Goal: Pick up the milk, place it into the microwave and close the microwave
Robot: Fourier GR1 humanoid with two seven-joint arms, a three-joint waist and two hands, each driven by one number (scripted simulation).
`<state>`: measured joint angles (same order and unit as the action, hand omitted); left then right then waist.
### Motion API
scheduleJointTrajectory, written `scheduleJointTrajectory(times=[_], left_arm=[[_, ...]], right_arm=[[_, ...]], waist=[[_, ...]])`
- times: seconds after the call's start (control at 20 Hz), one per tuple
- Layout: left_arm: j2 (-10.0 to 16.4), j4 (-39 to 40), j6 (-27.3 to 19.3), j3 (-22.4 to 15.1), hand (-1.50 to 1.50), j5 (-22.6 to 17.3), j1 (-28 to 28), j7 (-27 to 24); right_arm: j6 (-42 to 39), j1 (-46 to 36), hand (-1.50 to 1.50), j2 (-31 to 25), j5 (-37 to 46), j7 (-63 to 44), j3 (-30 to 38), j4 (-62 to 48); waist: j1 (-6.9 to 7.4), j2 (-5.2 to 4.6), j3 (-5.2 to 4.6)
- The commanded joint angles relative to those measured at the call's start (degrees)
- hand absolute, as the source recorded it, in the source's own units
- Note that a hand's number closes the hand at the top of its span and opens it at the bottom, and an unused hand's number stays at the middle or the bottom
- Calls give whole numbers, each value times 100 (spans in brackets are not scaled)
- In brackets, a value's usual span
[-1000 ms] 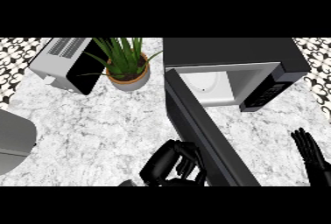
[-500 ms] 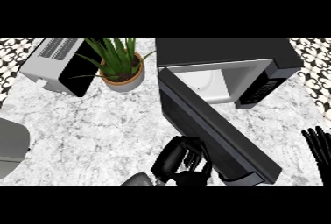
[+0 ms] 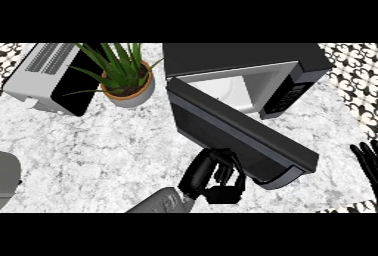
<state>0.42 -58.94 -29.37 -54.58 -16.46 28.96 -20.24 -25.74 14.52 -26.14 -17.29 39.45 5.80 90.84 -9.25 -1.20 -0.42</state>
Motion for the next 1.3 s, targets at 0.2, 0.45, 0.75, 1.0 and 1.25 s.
scheduleJointTrajectory(times=[0.2,0.45,0.75,1.0,1.25], left_arm=[[-39,-29,-728,53,150,-878,645,-379],[-40,20,-1349,376,150,-1439,916,-406],[-41,313,-1837,487,-150,-1869,1458,-314],[-42,677,-2070,629,-150,-2186,1708,-140],[-42,576,-2325,892,-150,-2571,1908,-386]], right_arm=[[-335,-198,-150,-458,-394,-372,52,636],[-447,-221,-150,-705,-541,-500,128,801],[-485,-361,-150,-902,-869,-630,355,912],[110,-896,150,-1521,-40,-517,1080,1157],[209,-1120,150,-1712,142,-455,1248,1100]], waist=[[-204,-53,-12],[-348,-97,-4],[-601,-127,12],[-770,-152,-3],[-803,-257,-1]])
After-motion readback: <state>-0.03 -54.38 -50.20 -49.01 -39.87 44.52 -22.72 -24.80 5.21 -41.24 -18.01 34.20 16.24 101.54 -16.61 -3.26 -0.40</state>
